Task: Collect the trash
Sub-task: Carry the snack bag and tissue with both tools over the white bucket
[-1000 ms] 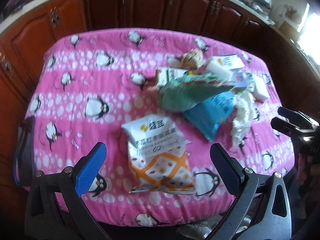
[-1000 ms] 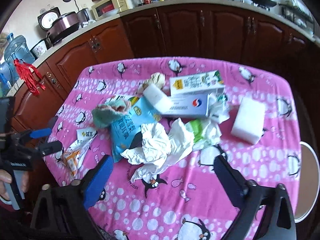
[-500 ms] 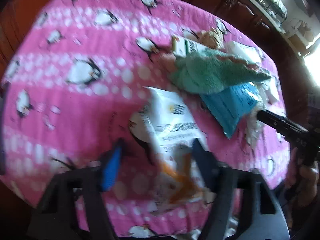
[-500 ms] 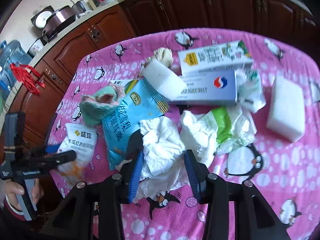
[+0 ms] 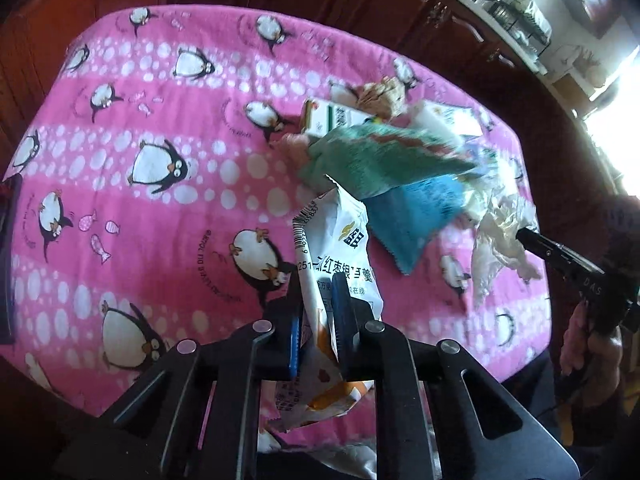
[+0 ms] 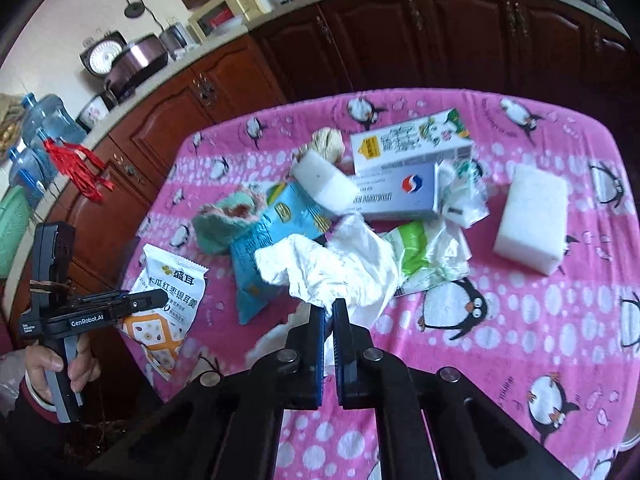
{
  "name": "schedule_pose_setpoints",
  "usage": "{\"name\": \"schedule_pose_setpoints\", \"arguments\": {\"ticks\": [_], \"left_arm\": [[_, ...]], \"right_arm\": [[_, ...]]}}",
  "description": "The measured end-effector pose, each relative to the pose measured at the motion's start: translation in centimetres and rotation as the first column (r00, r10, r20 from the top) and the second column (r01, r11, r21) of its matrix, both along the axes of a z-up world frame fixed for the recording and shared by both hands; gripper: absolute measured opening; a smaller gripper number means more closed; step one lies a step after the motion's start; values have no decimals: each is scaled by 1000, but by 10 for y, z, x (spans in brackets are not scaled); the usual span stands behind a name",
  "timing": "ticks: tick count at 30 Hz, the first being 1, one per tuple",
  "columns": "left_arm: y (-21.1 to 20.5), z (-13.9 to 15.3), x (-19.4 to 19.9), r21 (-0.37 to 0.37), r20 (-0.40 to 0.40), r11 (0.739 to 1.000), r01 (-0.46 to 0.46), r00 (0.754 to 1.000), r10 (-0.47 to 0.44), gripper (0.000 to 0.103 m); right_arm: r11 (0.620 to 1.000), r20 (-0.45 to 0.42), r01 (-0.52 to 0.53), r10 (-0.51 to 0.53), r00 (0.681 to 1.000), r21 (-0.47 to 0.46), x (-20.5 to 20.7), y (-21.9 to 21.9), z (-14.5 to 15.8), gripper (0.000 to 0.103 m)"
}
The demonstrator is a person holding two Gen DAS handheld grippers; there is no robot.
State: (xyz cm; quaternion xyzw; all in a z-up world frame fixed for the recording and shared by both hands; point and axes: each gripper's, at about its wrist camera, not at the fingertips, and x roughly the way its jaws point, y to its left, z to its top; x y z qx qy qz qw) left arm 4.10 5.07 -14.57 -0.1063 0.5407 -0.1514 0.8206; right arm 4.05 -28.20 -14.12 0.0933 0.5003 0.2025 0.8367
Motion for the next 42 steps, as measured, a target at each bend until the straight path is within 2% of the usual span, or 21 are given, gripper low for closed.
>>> {"name": "schedule_pose_setpoints", "arguments": {"ticks": [6, 10, 14, 20, 27, 29, 33, 38, 42], "left_arm": [[-25, 42, -11, -27, 69, 997, 74, 995, -72, 11], [-67, 64, -9, -34, 110, 986, 164, 981, -160, 11], [-123, 79, -3, -34, 127, 963, 268, 957, -262, 11], [-222, 91, 7, -33, 158, 912, 410, 903, -400, 11], [-344, 79, 25, -57, 150, 859, 508, 856, -496, 11], [-375, 72, 31, -72, 143, 851, 521, 849, -508, 11], [-428, 51, 42, -115, 112, 845, 522, 852, -511, 11], [-478, 19, 43, -92, 82, 850, 519, 854, -513, 11], [-502, 0, 45, -52, 74, 860, 508, 861, -504, 12]], "right_arm": [[1000, 57, 27, -27, 998, 4, -18, -25, 33, 3], [996, 95, 86, -85, 992, -4, -27, -58, 51, 3], [982, 126, 186, -183, 975, -19, -37, -105, 65, 3], [936, 148, 344, -332, 932, -68, -58, -184, 71, 3], [852, 126, 507, -494, 861, -128, -76, -275, 55, 3], [829, 107, 541, -530, 841, -141, -79, -298, 45, 3], [780, 60, 597, -598, 799, -184, -81, -336, 16, 3], [750, -1, 634, -646, 763, -189, -84, -364, -16, 3], [730, -15, 650, -667, 745, -208, -86, -372, -29, 3]]}}
